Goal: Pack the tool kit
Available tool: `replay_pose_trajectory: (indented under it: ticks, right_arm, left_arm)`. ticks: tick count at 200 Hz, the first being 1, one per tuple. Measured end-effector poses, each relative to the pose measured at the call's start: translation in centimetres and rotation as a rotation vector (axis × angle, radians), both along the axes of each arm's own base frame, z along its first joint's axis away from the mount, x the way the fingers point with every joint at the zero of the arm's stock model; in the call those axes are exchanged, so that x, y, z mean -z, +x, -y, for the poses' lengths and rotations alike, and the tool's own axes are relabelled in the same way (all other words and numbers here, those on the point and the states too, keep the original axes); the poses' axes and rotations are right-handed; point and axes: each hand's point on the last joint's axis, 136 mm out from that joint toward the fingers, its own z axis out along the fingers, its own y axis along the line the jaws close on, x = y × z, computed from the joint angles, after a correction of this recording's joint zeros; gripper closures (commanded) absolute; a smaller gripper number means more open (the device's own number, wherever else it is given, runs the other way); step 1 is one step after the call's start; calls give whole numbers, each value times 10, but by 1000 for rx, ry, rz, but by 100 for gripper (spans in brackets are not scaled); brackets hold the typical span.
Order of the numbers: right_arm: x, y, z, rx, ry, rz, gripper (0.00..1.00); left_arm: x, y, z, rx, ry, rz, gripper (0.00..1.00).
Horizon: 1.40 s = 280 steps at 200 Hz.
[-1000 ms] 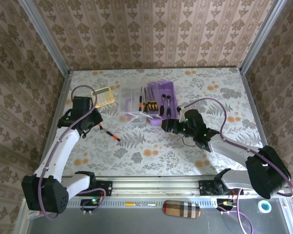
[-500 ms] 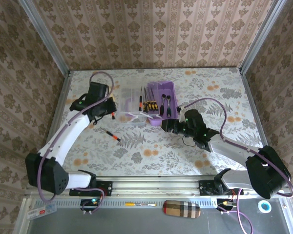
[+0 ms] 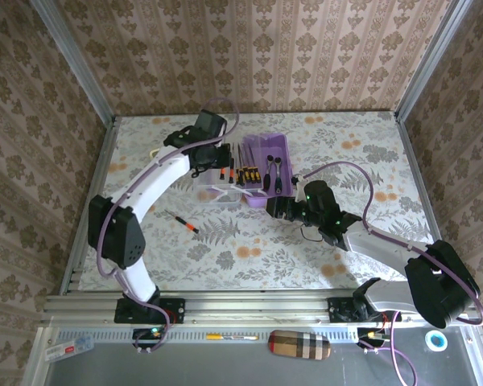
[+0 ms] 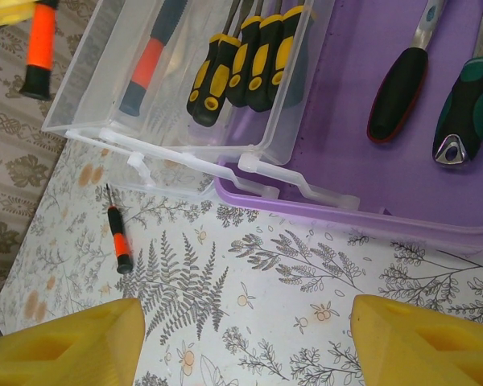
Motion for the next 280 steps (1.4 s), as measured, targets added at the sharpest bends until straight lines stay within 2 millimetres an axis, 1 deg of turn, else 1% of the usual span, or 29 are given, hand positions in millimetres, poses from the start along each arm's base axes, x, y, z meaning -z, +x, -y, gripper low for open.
replay_pose_trajectory:
  ticks: [16,51,104,125,145,161,194,242,280]
  right_arm:
    - [0,0,0,-2,-2,3,30]
    - [-5,0,0,-2,5,15,30]
    - [-6,0,0,-2,6,16,30]
    - [-6,0,0,-2,6,16,30]
    - [-6,0,0,-2,6,16,30]
    - [-6,0,0,-2,6,16,30]
    - [-6,0,0,-2,6,16,30]
    - [-6,0,0,-2,6,16,30]
    - [-6,0,0,-2,6,16,30]
  left_arm:
    - [9,4,3,11,20,-17,87]
    - [26,7,6,29,59,-63,88]
    - [40,15,14,44,74,-89,88]
    - [45,15,15,44,81,-102,87]
    - [45,15,15,44,81,-102,82]
    - [46,14,14,43,82,-105,75]
    - [46,13,13,43,86,-112,70]
    - [46,13,13,41,85,-113,67]
    - [46,12,12,40,87,-115,57]
